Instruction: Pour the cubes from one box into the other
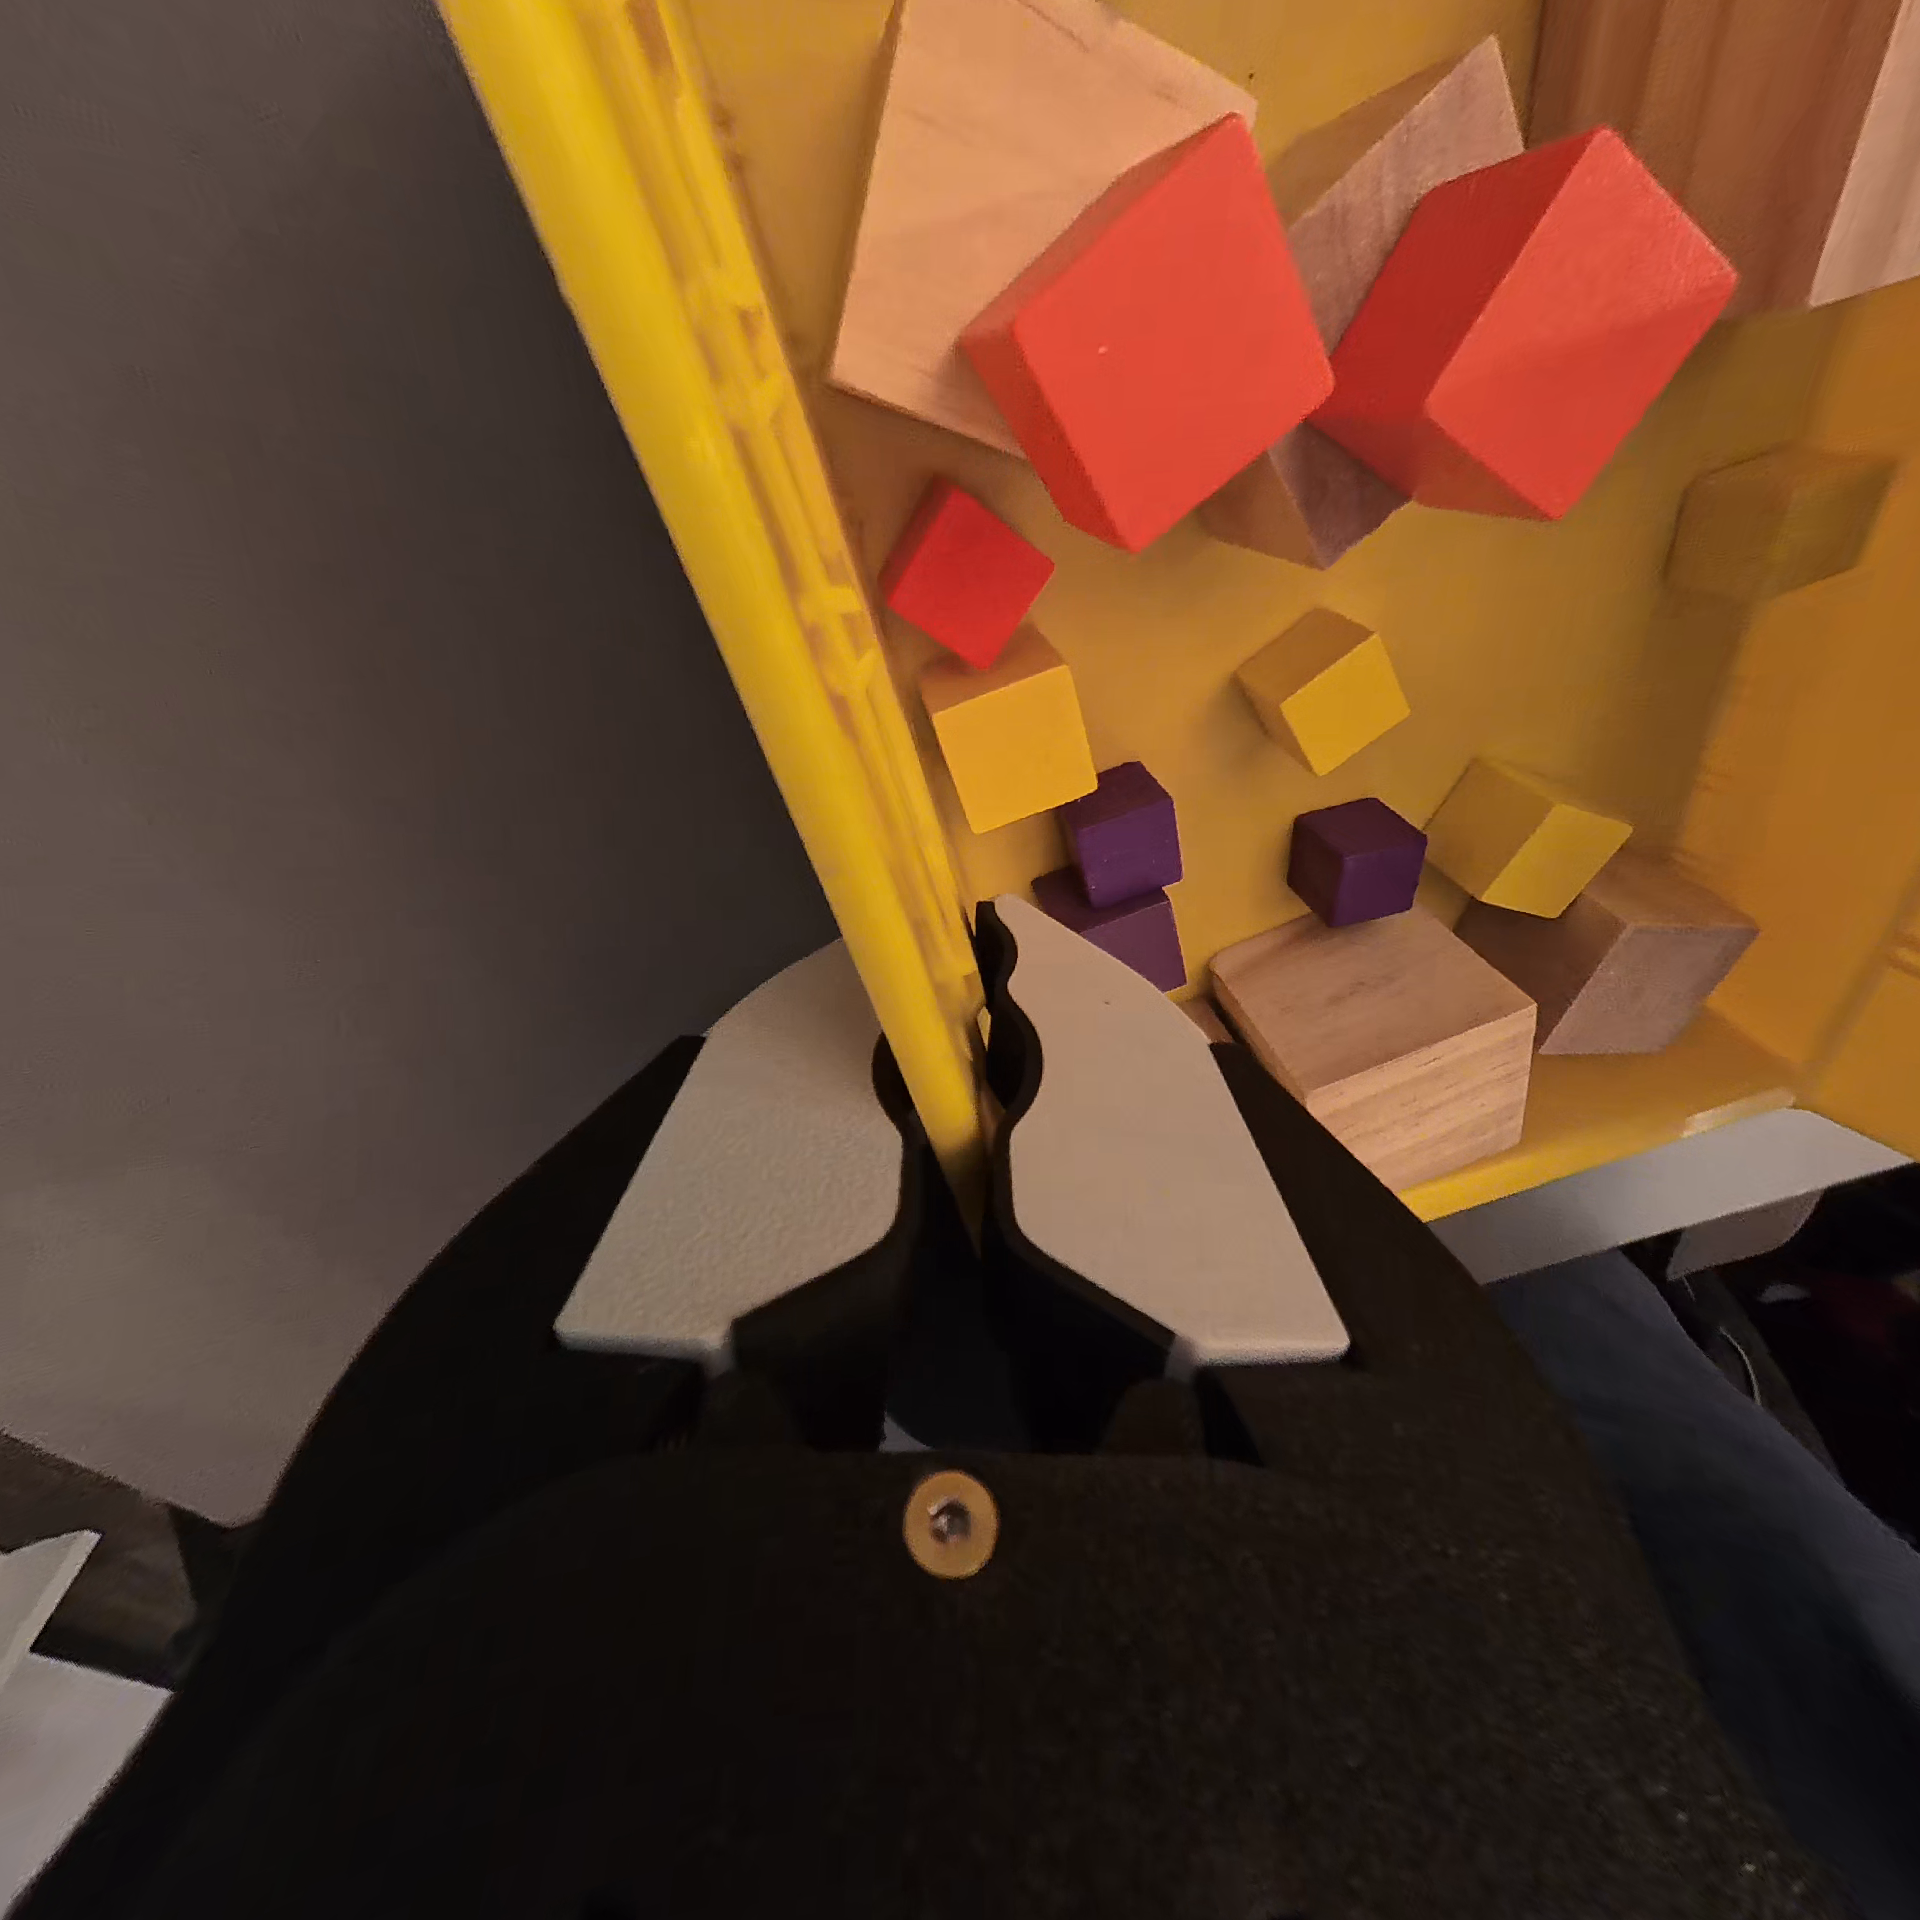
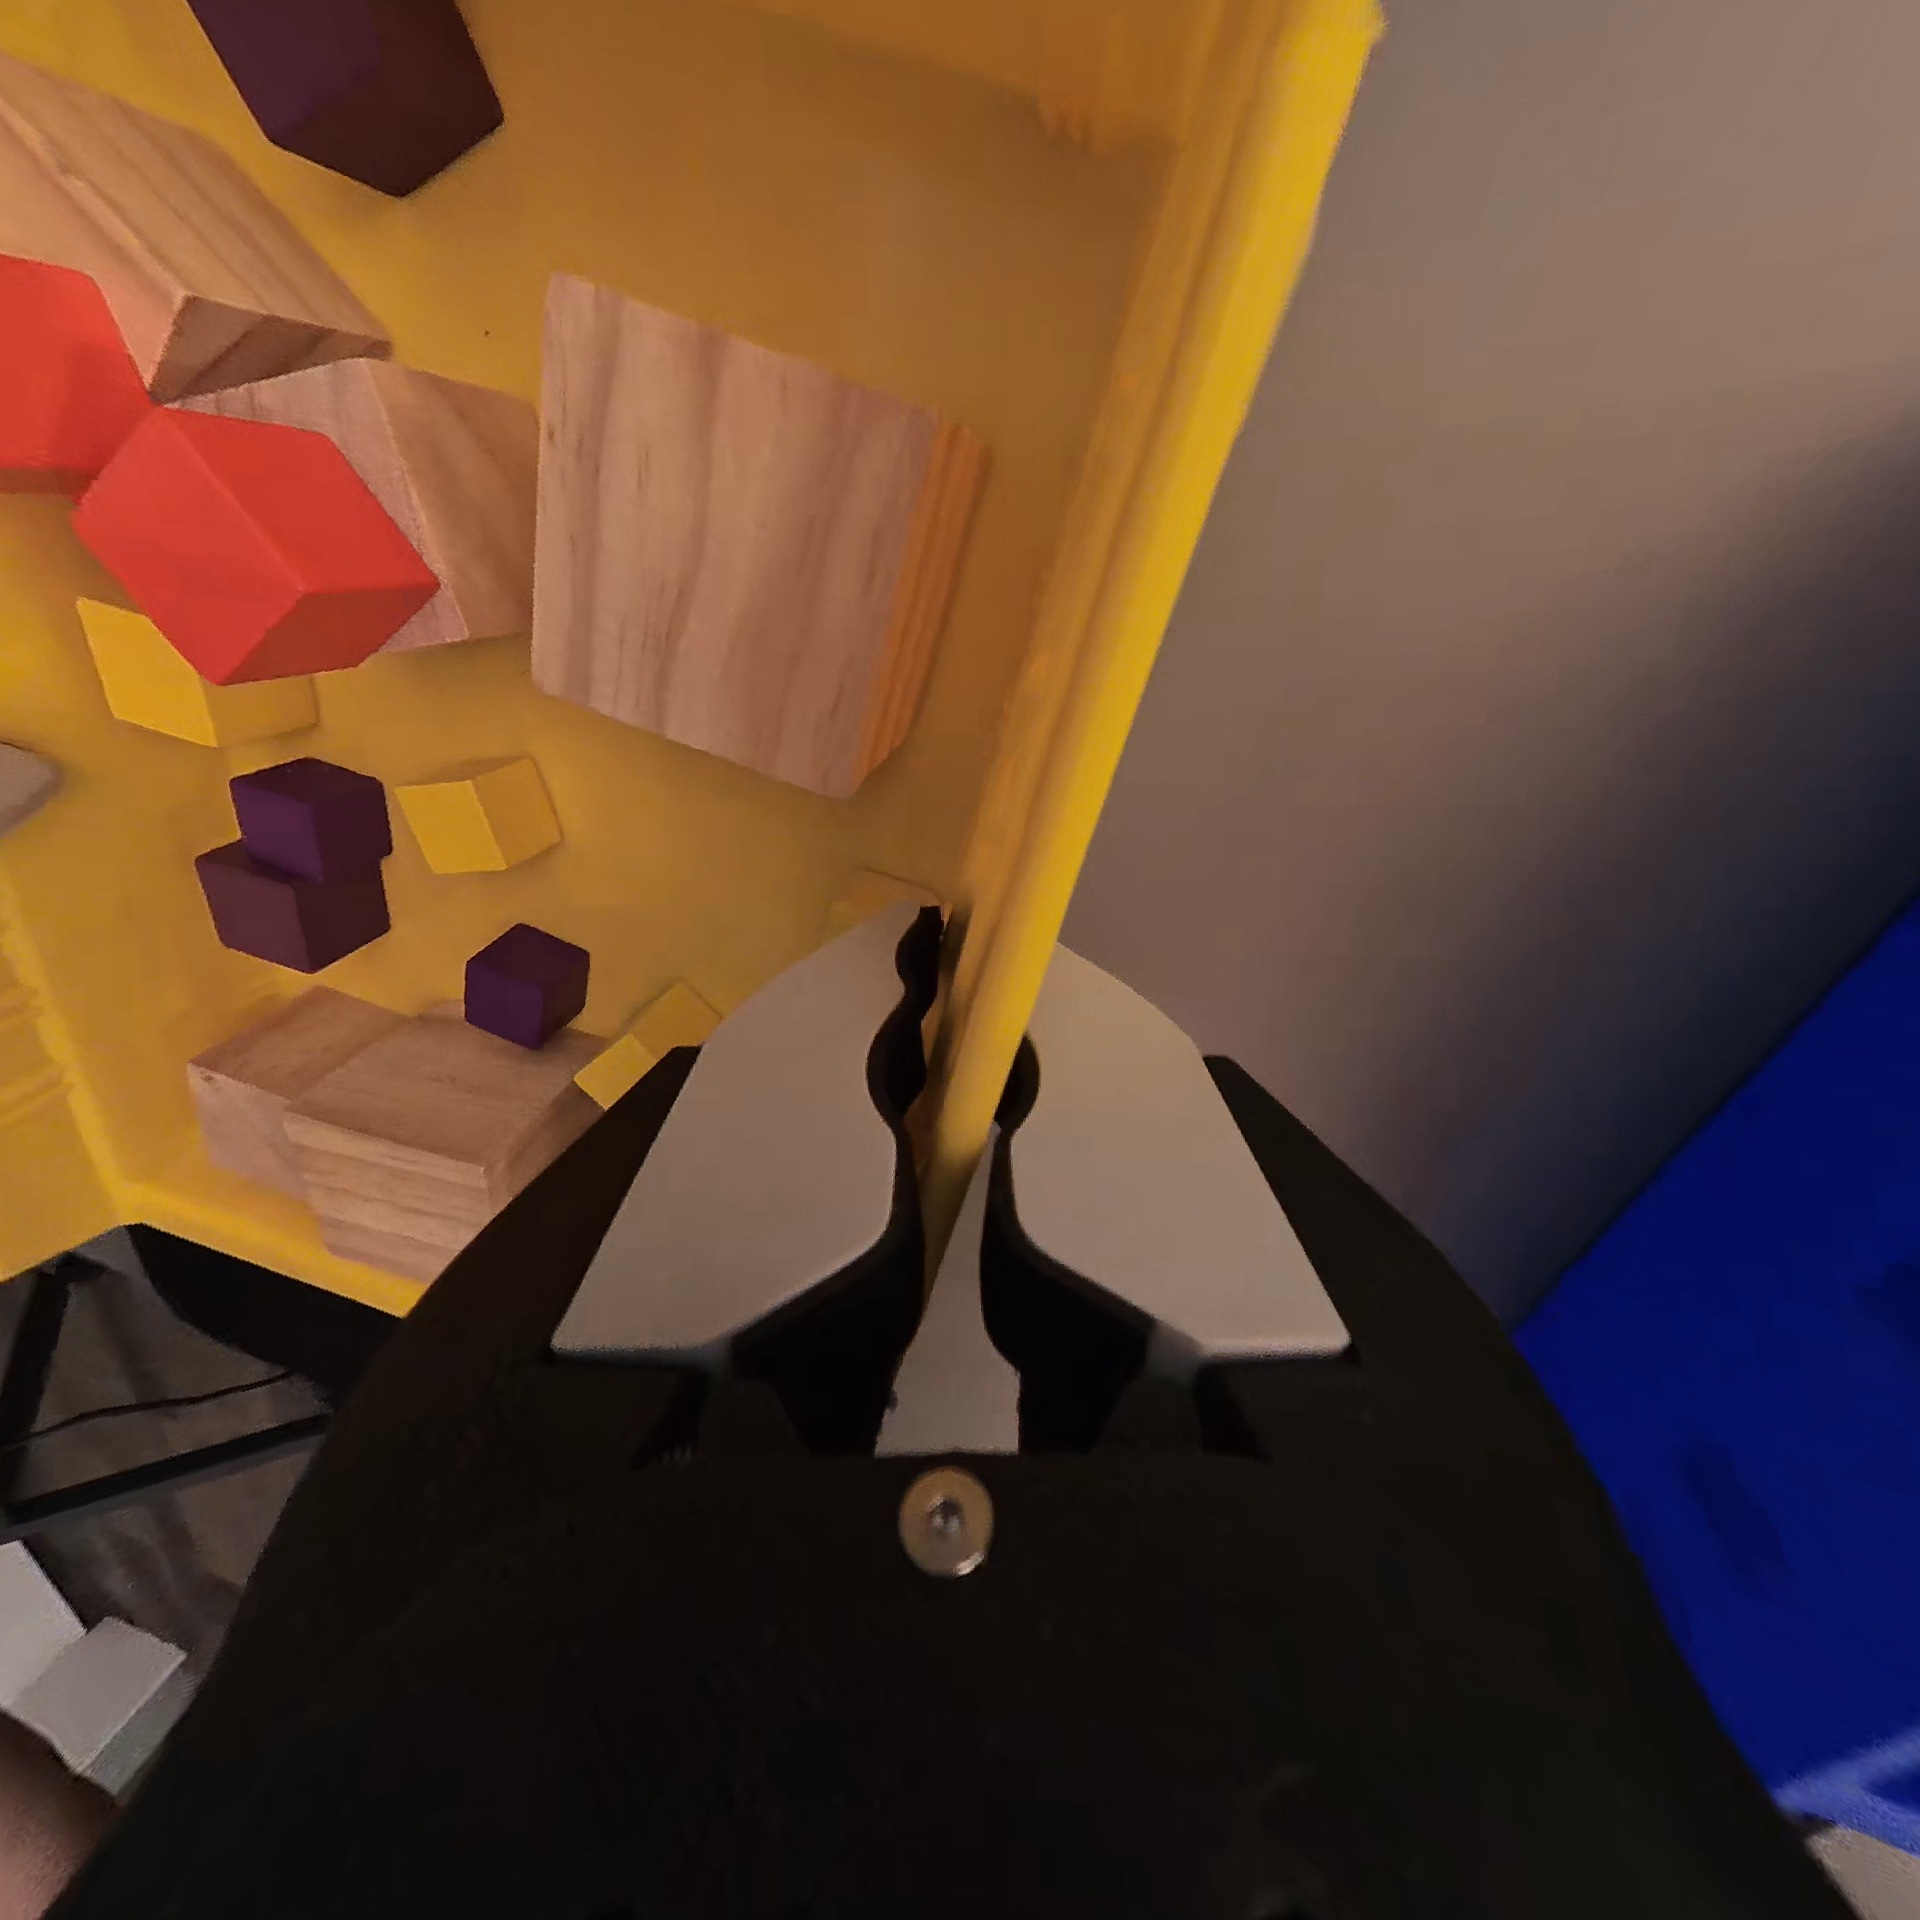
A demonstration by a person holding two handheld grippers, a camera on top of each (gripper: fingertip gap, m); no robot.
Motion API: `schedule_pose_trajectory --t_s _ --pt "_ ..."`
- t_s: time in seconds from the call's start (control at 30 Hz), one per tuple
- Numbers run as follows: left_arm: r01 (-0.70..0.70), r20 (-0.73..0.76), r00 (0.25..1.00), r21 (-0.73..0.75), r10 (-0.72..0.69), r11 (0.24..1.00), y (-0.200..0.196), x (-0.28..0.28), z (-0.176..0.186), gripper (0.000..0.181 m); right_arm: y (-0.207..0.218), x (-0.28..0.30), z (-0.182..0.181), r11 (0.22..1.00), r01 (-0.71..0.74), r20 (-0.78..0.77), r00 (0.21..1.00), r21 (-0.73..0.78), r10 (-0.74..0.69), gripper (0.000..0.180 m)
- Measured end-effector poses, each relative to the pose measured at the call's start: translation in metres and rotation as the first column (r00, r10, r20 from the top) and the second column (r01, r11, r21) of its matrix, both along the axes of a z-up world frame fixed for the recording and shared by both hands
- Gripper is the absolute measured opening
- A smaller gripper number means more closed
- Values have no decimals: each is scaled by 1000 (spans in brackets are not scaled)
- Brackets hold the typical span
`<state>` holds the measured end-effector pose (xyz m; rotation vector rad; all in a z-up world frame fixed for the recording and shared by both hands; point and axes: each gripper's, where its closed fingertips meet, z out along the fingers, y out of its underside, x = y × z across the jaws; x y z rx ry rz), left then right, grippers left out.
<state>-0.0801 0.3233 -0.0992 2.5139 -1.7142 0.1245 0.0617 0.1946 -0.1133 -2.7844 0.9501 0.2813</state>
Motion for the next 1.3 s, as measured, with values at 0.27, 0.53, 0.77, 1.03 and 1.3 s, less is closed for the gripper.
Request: schedule_pose_trajectory --t_s 0.27,0.53,0.77,1.03,1.3 --pt "43 12 999 84 -44 996 -39 45 96 7 -42 41 90 998 12 48 999 69 -15 5" --pt "128 145 977 202 -159 971 -101 138 218 7 -114 123 218 979 91 187 974 183 -126 5" --pt "258 174 947 94 -271 961 -178 217 202 6 -204 183 213 955 218 237 935 199 -263 5" --pt "320 211 926 4 -314 947 -221 281 148 6 -257 234 176 946 289 288 902 147 -320 5" --pt "318 380 868 66 -319 946 -223 326 148 6 -262 273 190 938 263 447 828 227 -340 5"
